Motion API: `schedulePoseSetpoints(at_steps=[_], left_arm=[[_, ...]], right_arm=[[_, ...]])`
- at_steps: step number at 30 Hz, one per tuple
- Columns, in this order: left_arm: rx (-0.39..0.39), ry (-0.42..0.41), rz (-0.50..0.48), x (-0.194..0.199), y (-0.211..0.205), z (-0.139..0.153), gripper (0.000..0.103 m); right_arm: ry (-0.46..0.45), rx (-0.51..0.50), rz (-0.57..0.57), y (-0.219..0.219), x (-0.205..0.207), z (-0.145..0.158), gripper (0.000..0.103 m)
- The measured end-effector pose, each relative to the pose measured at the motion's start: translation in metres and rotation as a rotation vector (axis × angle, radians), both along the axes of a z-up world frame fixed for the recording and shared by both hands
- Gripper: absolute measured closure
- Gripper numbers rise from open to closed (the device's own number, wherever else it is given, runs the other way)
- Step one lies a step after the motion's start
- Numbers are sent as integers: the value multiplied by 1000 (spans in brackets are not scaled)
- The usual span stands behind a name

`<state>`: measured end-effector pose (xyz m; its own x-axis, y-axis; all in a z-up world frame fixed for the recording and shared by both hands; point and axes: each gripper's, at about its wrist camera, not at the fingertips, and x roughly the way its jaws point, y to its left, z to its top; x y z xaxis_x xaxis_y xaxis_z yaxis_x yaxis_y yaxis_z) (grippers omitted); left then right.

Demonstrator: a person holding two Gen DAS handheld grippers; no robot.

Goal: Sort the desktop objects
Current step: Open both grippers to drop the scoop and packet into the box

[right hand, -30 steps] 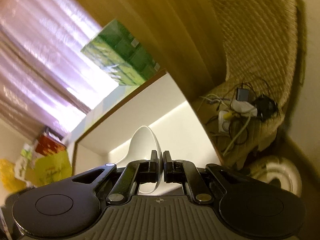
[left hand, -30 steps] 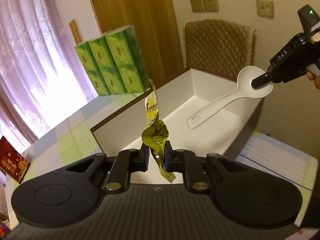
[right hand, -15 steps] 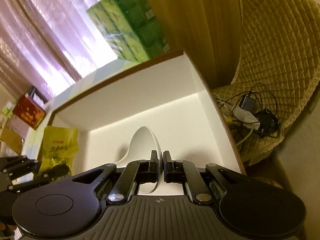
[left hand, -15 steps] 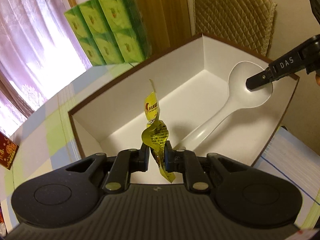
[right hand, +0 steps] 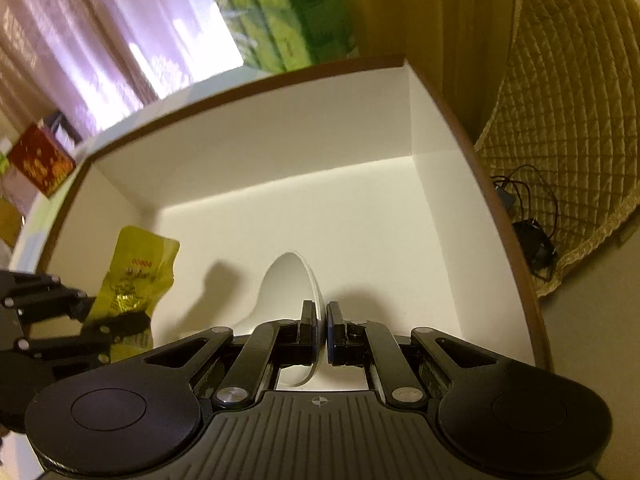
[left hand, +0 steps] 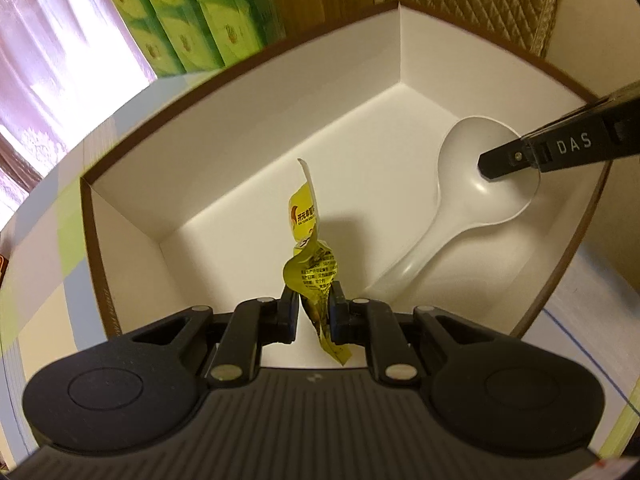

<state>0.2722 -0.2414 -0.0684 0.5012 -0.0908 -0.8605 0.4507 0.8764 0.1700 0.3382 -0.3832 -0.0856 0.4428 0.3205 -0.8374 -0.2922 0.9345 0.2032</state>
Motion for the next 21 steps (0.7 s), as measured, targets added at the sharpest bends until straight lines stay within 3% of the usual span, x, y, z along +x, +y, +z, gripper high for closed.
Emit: schedulePoseSetpoints(at_steps=[7,8,10,11,12,16,21], left_arm=[[11,44,32,7,3,-8,91],[13,49,36,7,3,-8,89],[12,51,44,8,4,-8,82],[12,48,49,8,5,-8,74],[11,45,54,7,5,-8,70],[9,35,63,5,6,-5,50],[-8,23,89,2,9,2,28]], right_arm=[[-27,-99,120,13,-2,-1,101],[-27,-99,135,14,-3,-1,95],[-44,-96,157,15,-5,1,61],[-66,-93,161,14,-8,3,32],[-93,-93,170,14,-11,6,25],[-123,-99,202,13,-17,13,22],[-145,-85,207,8,-23,21,8]])
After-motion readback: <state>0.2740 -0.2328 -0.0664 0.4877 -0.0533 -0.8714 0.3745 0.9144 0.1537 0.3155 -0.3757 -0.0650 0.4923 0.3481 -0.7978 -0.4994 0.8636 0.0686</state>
